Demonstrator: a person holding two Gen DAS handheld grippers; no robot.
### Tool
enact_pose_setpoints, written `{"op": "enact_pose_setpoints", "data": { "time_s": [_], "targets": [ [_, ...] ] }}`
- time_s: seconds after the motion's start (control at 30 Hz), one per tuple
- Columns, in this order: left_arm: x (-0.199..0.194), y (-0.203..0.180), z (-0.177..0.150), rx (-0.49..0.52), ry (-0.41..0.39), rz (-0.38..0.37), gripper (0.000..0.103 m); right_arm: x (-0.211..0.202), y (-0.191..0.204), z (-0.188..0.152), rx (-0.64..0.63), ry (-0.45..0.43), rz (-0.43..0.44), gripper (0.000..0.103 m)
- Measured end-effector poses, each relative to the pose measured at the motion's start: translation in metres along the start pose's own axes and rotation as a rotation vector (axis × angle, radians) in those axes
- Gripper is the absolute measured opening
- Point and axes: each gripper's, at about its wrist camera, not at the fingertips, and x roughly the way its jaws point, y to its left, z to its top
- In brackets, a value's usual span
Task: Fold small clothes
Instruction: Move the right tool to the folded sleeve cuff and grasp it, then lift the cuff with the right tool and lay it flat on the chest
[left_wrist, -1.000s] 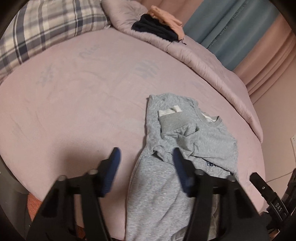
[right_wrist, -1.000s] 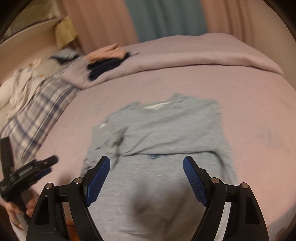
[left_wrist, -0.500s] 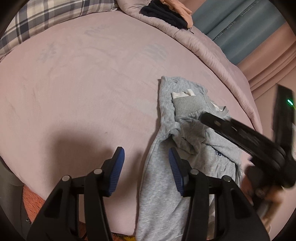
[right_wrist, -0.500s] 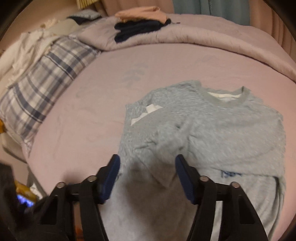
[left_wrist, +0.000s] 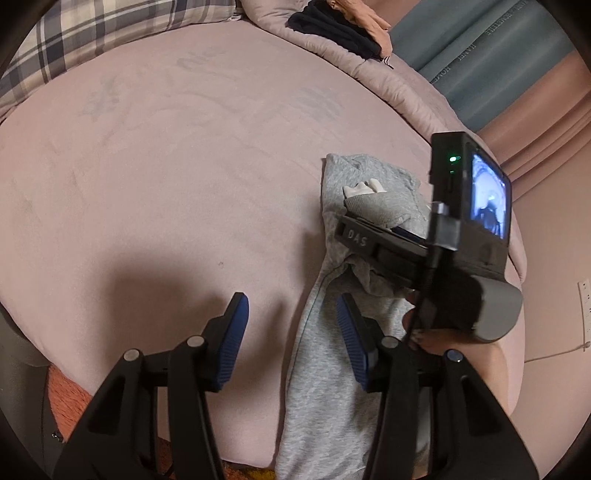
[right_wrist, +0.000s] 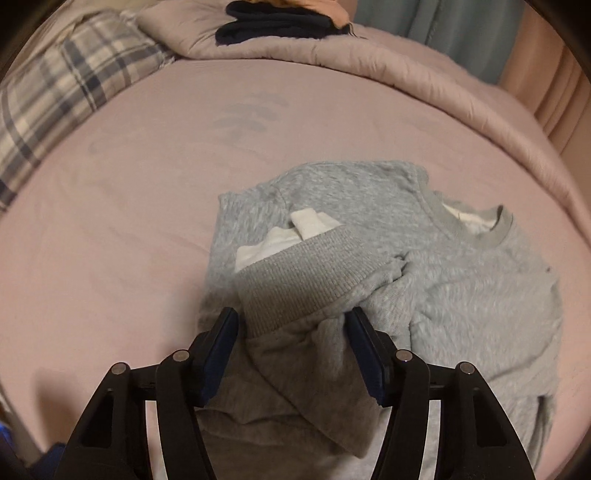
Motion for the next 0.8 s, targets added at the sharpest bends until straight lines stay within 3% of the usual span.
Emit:
{"op": "enact_pose_setpoints", "data": {
  "time_s": [0.07,0.13,0.17,0.33,0.43,0.63,0.8],
  "targets": [
    [0.001,0.000,-0.001,-0.001,0.009,0.000,0.050,0.003,0.001,-0.002,-0.011,-0.018,-0.012,0.059],
    [0.002,0.000,-0.001,0.002,0.015,0.000,0.050,0.003,0.003,-0.002,0.000,-0.034,-0.014,0.050],
    [0.002,0.002,-0.001,0.002,0.016,0.001,0.050,0.002,0.000,-0.002,0.013,-0.037,0.007,0.048],
    [0.000,0.001,-0.001,0.011,0.011,-0.014,0.049,-0.008,-0.028,0.000,0.143,-0.039,0.168,0.018],
    [0.000,-0.002,-0.001,0.013,0.008,-0.021,0.049,-0.023,-0.048,0.001,0.209,-0.053,0.287,0.013],
    [0.000,-0.008,0.007,0.018,0.003,-0.038,0.049,-0.069,-0.086,-0.002,0.294,-0.161,0.406,0.009],
    [0.004,-0.015,0.021,0.025,-0.007,-0.047,0.049,-0.097,-0.126,0.000,0.342,-0.268,0.404,0.008]
  ]
}}
